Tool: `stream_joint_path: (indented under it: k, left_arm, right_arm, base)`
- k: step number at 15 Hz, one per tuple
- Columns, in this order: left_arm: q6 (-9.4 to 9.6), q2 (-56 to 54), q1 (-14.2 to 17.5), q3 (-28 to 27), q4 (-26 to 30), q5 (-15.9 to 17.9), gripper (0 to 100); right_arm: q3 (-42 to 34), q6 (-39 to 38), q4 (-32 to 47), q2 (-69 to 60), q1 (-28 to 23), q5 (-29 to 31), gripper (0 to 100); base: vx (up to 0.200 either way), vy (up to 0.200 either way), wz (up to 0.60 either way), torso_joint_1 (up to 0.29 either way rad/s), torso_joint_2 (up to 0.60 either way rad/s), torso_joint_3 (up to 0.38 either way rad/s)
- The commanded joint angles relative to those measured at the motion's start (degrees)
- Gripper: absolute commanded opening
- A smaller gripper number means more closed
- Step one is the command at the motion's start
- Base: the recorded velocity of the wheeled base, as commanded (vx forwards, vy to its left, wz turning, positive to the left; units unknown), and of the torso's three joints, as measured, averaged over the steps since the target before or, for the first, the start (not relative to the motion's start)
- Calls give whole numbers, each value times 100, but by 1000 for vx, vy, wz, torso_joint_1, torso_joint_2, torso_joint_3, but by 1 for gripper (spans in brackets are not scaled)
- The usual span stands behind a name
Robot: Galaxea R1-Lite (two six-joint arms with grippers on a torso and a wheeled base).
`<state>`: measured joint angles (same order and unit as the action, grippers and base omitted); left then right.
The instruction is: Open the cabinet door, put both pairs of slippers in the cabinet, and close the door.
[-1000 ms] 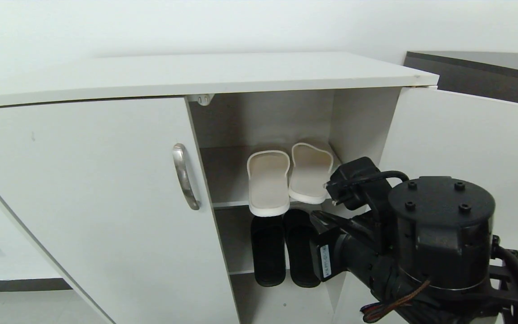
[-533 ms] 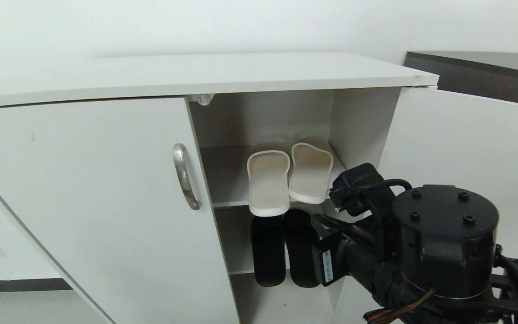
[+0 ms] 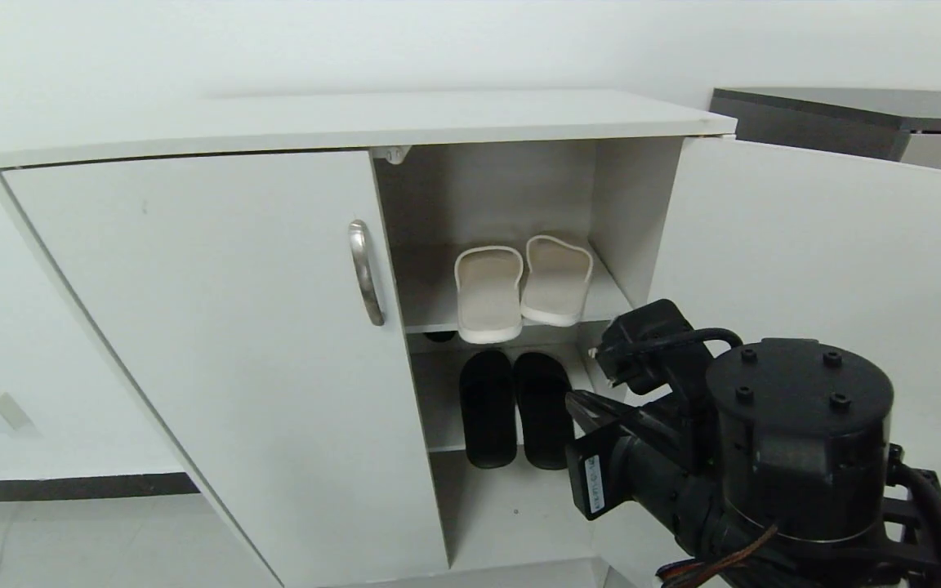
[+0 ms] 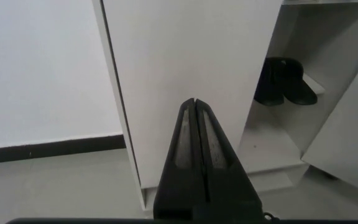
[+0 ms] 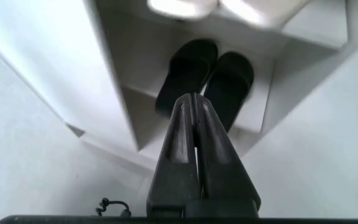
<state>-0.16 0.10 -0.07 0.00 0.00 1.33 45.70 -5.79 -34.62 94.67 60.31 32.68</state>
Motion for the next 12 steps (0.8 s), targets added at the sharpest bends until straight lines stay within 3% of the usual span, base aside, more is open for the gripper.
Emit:
stream_joint_path:
  k: [1, 11, 12]
  left_arm:
    - [-2, -1, 7, 0, 0, -1, 0]
    - [-2, -1, 7, 0, 0, -1, 0]
    - [-2, -1, 7, 0, 0, -1, 0]
  right_arm:
    - [0, -1, -1, 25, -1, 1, 0]
    - [-53, -1, -1, 7, -19, 1, 0]
    - [-70, -1, -1, 7, -28, 1, 0]
  base:
    - [-200, 0, 0, 2, 2, 2]
    - [-200, 0, 0, 2, 3, 1]
    - [0, 0, 0, 0, 0, 0]
